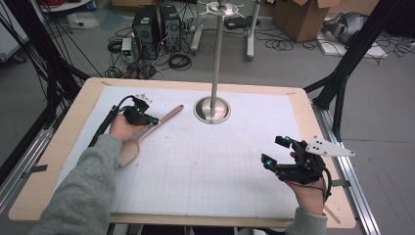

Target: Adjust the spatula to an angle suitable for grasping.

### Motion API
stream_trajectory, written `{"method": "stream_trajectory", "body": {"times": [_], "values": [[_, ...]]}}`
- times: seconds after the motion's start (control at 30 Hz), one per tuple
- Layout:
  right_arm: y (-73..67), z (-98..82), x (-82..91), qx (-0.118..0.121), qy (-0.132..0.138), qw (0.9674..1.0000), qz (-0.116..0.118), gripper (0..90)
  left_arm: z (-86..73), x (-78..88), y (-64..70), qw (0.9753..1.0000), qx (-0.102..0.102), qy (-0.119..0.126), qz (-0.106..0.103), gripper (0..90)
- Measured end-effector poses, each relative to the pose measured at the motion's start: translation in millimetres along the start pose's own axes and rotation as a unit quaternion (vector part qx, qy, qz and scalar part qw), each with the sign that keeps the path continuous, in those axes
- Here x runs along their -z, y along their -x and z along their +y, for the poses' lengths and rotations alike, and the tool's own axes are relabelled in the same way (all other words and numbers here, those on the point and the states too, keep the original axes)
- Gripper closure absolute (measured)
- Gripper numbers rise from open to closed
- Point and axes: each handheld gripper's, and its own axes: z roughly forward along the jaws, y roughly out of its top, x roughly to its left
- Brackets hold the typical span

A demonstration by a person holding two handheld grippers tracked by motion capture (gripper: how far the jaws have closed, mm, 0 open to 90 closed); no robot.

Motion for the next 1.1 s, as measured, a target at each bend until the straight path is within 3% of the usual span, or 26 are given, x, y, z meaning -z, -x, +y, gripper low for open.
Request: {"method": "stream_trajectory", "body": {"times": [0.23, 0.4, 0.5, 0.6, 0.67, 0.77, 0.87, 1.0, 1.1], "values": [[0.7, -0.1, 0.6, -0.002, 0.000, 1.0000, 0.000, 14.1, 3.6, 9.2, 2.3, 0.9997, 0.000, 0.022, 0.006, 89.7], [-0.1, 0.4, 0.2, 0.000, 0.001, 1.0000, 0.003, 14.1, 7.3, 28.3, 6.2, 0.9981, 0.015, 0.060, 0.008, 88.7], [0.2, -0.1, -1.0, -0.002, 0.000, 1.0000, 0.006, 14.1, 7.0, 37.3, 7.7, 0.9959, 0.050, 0.075, -0.004, 76.5], [0.4, -0.4, -2.9, -0.001, -0.002, 1.0000, 0.008, 14.1, 7.1, 44.9, 10.9, 0.9948, 0.058, 0.083, -0.004, 62.9], [-0.4, 0.0, -3.8, -0.001, -0.003, 0.9999, 0.010, 14.1, 6.1, 50.6, 14.9, 0.9931, 0.053, 0.103, -0.014, 52.7], [-1.6, 0.6, -5.5, 0.003, -0.002, 0.9999, 0.011, 14.3, 5.2, 55.9, 19.0, 0.9927, 0.038, 0.112, -0.024, 32.9], [-2.9, 1.6, -6.1, 0.006, -0.001, 0.9999, 0.013, 14.3, 4.7, 59.8, 21.8, 0.9939, 0.037, 0.103, -0.010, 17.7], [-5.1, 3.2, -5.4, 0.010, 0.001, 0.9998, 0.014, 14.3, 2.5, 68.3, 25.2, 0.9935, 0.036, 0.107, -0.006, 8.9], [-4.8, 2.9, -5.5, 0.009, -0.001, 0.9999, 0.011, 14.4, 1.8, 75.0, 27.8, 0.9948, 0.032, 0.097, -0.008, 4.8]]}}
